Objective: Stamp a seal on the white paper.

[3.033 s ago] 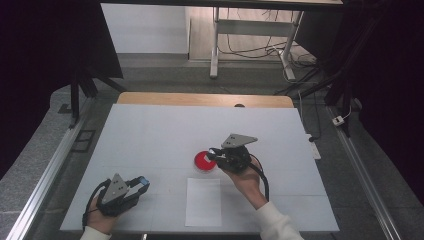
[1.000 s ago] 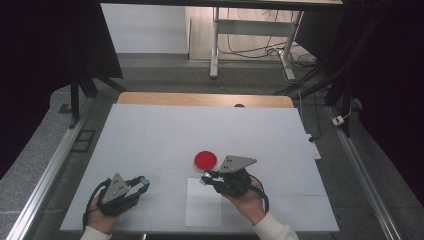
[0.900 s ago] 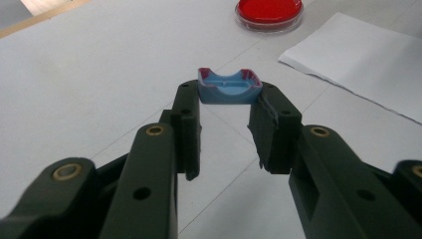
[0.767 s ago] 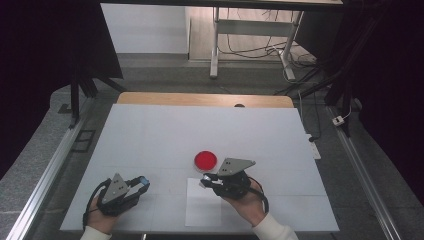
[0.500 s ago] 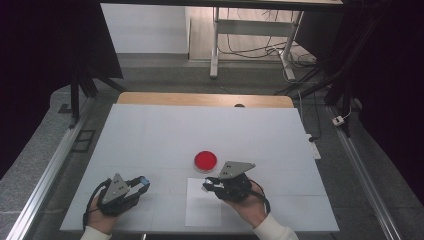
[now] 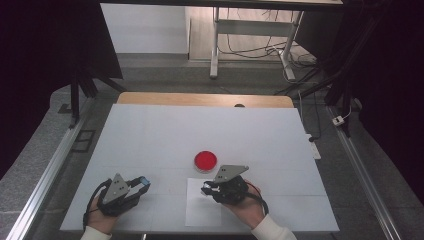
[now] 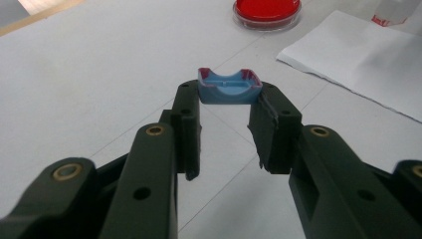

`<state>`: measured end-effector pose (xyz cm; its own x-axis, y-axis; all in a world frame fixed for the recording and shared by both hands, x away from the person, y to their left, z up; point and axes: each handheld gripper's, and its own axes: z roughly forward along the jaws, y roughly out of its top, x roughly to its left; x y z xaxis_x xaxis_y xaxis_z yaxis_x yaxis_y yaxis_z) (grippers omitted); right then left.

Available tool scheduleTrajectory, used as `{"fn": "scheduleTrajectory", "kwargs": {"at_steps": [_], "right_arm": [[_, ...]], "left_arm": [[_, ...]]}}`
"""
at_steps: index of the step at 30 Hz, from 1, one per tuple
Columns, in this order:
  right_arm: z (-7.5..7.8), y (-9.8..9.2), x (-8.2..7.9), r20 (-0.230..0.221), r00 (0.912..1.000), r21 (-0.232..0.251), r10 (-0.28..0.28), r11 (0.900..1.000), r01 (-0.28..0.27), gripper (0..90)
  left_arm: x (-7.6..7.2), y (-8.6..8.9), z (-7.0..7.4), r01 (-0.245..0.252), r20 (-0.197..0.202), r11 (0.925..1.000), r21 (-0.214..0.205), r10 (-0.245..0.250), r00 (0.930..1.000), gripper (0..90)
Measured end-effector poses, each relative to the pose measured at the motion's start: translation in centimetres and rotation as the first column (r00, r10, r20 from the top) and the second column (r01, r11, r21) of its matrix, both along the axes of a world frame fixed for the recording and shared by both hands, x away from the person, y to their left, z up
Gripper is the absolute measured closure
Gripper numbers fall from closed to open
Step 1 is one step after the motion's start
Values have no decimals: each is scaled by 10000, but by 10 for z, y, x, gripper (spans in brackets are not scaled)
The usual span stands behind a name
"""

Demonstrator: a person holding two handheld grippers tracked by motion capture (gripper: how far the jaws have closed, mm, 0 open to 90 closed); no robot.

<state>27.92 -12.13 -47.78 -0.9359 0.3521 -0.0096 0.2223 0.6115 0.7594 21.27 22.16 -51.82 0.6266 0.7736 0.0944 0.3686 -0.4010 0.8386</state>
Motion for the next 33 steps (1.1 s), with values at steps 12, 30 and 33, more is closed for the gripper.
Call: {"fn": "scheduleTrajectory", "kwargs": {"at_steps": [12,30,33], "right_arm": [[-6,4,1,-60,10000,-264,48,9996,-50,756],[-16,9,1,1,9999,-822,155,9965,-155,756],[-16,10,1,-7,9999,-850,154,9963,-154,756]], "left_arm": [[0,0,0,3,11,10000,2,-3,10000,655],[0,0,0,10,11,10000,-9,-10,10000,655],[0,0,0,15,14,10000,-10,-15,10000,656]]}}
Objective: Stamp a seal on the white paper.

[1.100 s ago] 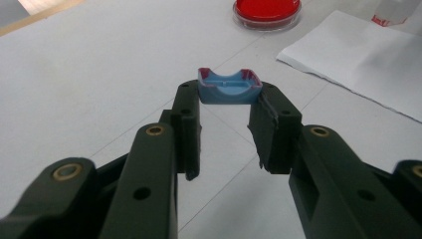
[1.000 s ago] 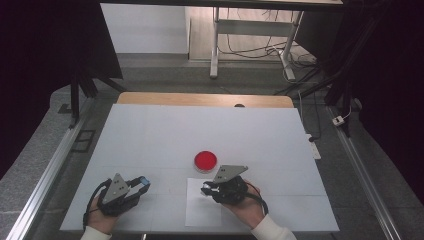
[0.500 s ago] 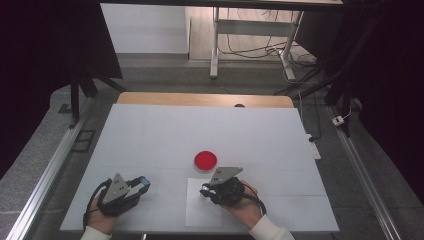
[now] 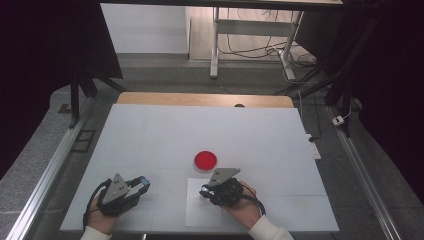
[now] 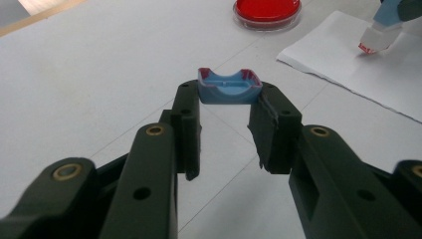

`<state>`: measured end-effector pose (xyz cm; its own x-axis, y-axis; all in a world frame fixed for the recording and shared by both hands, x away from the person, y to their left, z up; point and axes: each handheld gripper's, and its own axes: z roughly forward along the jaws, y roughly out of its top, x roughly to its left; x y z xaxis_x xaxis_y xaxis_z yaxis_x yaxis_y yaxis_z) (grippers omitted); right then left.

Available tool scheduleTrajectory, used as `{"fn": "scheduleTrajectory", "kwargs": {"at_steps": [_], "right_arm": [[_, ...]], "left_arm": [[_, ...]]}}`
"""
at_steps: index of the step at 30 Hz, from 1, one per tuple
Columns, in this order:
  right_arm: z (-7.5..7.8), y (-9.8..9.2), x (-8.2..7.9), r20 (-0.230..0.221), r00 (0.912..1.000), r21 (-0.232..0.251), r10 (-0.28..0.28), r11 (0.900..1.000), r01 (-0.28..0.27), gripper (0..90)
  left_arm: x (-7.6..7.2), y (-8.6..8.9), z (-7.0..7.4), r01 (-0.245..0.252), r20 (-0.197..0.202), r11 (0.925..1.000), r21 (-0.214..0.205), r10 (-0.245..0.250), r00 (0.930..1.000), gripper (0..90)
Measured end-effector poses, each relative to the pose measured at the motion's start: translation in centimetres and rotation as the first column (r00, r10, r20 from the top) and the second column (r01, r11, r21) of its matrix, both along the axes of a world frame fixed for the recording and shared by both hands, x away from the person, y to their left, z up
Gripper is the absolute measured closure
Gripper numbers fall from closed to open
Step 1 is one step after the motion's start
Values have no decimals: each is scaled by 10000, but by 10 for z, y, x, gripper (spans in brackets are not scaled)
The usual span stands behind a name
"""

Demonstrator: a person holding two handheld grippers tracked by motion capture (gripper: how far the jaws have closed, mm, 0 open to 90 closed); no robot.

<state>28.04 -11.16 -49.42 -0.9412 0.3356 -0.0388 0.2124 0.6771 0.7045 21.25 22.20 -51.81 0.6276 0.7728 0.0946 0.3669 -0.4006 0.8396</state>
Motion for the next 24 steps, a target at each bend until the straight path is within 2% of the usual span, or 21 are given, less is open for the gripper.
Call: {"fn": "scheduleTrajectory", "kwargs": {"at_steps": [24], "right_arm": [[-6,5,-2,213,9995,-319,225,9993,-218,756]], "left_arm": [[0,0,0,6,8,10000,23,-6,10000,655]]}}
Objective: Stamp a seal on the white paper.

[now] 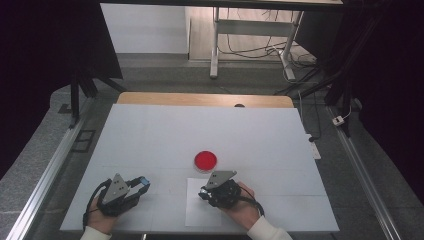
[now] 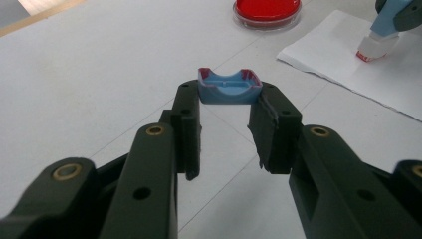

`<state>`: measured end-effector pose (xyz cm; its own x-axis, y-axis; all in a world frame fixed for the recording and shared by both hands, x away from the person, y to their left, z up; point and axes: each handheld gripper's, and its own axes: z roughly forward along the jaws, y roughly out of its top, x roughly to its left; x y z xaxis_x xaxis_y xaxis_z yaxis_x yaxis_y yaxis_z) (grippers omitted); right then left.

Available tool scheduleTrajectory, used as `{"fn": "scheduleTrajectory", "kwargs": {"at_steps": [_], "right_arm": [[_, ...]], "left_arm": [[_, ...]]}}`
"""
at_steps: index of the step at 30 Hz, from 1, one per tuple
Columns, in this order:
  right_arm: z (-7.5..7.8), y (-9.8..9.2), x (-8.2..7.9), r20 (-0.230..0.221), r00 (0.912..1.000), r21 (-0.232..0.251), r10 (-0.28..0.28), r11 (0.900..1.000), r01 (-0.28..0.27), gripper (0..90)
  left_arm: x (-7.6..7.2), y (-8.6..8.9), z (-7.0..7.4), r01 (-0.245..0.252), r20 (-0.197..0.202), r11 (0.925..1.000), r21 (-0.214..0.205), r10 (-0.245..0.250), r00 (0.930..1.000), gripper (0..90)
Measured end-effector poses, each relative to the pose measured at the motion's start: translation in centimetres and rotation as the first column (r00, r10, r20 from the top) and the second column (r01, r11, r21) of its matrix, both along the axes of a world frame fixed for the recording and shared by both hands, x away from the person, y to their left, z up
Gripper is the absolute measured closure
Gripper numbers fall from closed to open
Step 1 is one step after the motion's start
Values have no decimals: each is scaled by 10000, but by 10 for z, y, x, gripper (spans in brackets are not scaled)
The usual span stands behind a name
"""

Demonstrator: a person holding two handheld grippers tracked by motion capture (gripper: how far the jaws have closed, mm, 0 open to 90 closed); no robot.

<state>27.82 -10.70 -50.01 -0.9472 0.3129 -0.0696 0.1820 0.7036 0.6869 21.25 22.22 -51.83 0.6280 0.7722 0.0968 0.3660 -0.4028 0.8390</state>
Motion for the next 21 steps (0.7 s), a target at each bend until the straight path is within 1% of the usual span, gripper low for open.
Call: {"fn": "scheduleTrajectory", "kwargs": {"at_steps": [21], "right_arm": [[0,1,-2,153,9999,-79,36,10000,-34,756]], "left_arm": [[0,0,0,6,7,10000,15,-6,10000,655]]}}
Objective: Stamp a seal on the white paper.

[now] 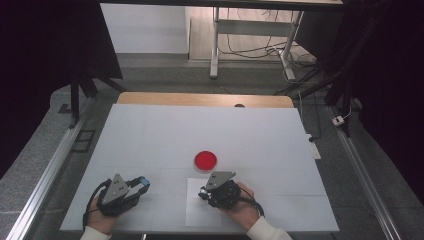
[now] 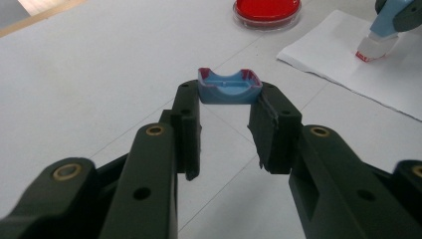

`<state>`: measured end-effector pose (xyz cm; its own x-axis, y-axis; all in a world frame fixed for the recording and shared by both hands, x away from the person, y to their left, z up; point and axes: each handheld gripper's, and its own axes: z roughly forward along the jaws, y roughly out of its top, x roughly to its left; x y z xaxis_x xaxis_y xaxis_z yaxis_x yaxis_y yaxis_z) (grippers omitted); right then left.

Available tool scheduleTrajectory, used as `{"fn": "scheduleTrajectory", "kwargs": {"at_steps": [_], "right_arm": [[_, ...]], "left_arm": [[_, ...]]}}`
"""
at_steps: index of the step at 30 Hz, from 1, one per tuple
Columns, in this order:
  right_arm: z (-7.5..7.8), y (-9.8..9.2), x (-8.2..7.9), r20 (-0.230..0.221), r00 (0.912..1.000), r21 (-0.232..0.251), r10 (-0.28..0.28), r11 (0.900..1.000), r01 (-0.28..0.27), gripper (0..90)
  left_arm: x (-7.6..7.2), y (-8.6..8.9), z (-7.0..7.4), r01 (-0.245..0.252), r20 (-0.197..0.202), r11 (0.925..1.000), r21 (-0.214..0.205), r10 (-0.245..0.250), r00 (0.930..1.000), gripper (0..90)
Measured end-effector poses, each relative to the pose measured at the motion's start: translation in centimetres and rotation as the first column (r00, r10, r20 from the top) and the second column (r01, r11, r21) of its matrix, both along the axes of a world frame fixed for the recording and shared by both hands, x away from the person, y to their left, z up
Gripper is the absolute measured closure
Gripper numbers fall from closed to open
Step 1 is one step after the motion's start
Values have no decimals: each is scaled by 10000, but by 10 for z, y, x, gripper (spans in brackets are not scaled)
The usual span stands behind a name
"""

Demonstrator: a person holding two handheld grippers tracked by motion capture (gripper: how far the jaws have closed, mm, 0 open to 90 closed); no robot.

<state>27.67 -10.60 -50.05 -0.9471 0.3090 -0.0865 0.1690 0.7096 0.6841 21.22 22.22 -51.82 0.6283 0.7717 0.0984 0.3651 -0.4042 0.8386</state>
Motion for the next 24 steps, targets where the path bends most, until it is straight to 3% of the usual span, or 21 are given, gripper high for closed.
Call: {"fn": "scheduleTrajectory", "kwargs": {"at_steps": [24], "right_arm": [[-4,1,2,-187,9997,-25,-139,9999,139,757]], "left_arm": [[0,0,0,19,15,10000,25,-19,10000,656]]}}
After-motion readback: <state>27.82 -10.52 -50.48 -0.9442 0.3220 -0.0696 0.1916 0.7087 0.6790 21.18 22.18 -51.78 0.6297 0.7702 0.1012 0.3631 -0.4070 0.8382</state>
